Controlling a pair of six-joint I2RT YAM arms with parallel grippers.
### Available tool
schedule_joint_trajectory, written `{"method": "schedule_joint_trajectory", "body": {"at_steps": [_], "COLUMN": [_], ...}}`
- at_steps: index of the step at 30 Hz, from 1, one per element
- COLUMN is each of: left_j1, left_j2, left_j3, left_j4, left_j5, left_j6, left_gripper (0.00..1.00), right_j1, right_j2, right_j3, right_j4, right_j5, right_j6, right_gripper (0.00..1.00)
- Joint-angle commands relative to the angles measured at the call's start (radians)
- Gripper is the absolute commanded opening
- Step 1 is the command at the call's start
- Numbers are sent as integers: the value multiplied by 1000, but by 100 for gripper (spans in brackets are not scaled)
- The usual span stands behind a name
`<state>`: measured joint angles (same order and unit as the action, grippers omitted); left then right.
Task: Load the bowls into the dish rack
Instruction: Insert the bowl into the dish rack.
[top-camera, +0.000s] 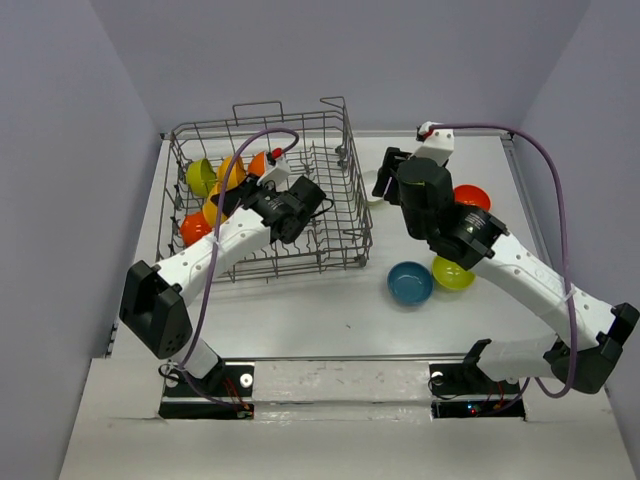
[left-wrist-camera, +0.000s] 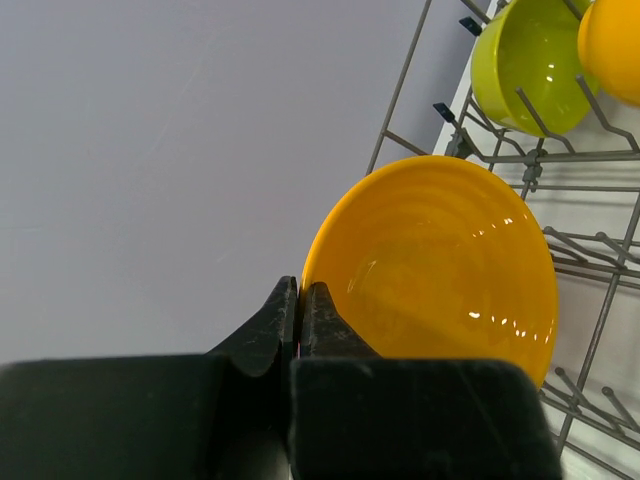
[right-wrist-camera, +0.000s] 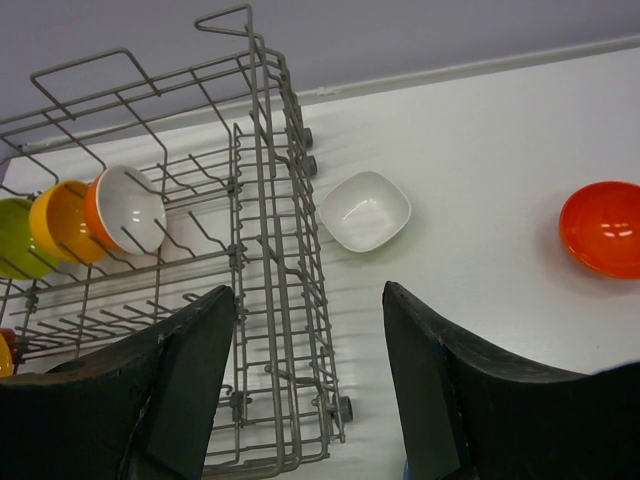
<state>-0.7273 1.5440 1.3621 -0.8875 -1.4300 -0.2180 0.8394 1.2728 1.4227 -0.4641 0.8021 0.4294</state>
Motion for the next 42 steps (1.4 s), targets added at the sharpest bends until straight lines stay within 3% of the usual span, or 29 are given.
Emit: {"method": "schedule_joint_trajectory", "body": {"at_steps": [1, 3, 29, 42], "left_j1": [-1, 0, 35, 34], "left_j2": [10, 37, 99, -51], "left_j3": [61, 83, 45, 182], "left_j4": [-158, -243, -248, -251], "left_j5": [-247, -248, -250, -247], "left_j6": [-151, -254, -276, -219], "left_gripper": [0, 0, 0, 0], "right_j1": [10, 10, 10, 10], "right_j2": [-47, -52, -105, -142], "right_j3": [-2, -7, -59, -28], "right_j4": [51, 51, 61, 67], "right_j5": [32, 31, 37, 14], "right_j6": [-1, -3, 15, -15], "right_gripper": [66, 66, 66, 67]}}
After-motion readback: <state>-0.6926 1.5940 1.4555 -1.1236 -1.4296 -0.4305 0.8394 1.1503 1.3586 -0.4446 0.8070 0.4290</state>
